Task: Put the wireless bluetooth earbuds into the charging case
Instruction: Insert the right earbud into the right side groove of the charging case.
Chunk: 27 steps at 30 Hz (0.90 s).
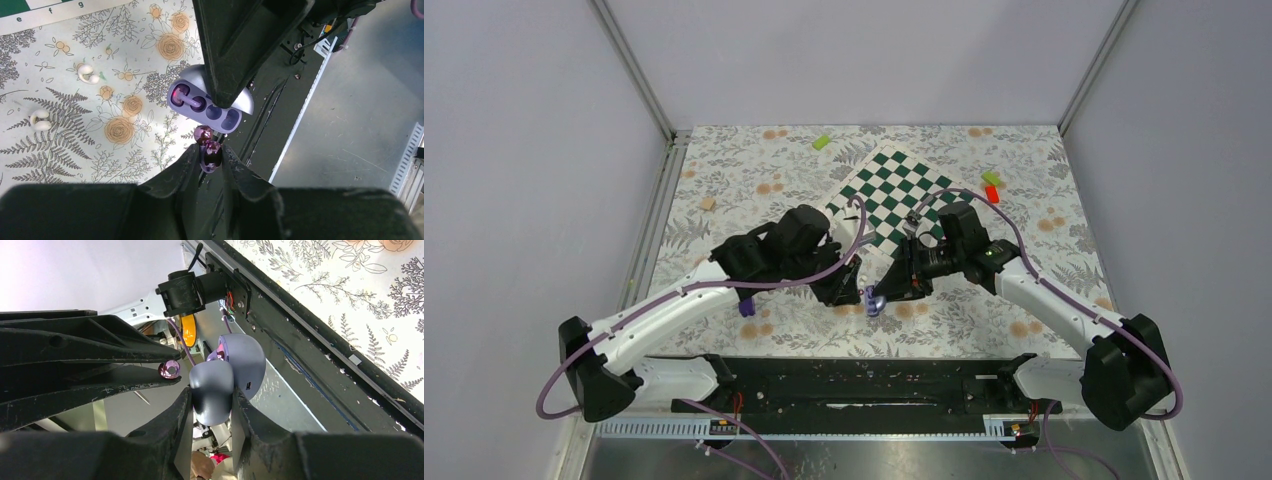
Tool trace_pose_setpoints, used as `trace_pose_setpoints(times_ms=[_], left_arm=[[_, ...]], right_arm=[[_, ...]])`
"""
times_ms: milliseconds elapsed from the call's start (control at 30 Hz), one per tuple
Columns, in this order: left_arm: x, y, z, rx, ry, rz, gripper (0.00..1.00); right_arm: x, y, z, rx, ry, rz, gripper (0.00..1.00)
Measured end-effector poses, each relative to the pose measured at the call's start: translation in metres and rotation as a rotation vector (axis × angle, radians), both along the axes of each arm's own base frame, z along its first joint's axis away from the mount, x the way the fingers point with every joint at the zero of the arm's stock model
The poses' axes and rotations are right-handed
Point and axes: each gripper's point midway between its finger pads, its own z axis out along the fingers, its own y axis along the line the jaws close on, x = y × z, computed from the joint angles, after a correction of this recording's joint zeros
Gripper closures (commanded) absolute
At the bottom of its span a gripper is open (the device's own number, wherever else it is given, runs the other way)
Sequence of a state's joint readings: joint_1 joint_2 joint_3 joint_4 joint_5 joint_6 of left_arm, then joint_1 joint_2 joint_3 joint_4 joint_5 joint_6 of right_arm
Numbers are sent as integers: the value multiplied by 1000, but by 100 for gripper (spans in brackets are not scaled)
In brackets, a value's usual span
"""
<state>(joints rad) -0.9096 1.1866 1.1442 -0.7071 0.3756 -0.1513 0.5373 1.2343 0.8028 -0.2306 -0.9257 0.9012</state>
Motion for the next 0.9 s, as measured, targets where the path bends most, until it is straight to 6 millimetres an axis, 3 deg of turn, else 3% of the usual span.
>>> trace_pose_setpoints(times_ms=[900], left_arm=[[-5, -9, -11, 36, 14, -35, 80]], right_arm=[[9, 3, -2, 22, 38, -101, 100]])
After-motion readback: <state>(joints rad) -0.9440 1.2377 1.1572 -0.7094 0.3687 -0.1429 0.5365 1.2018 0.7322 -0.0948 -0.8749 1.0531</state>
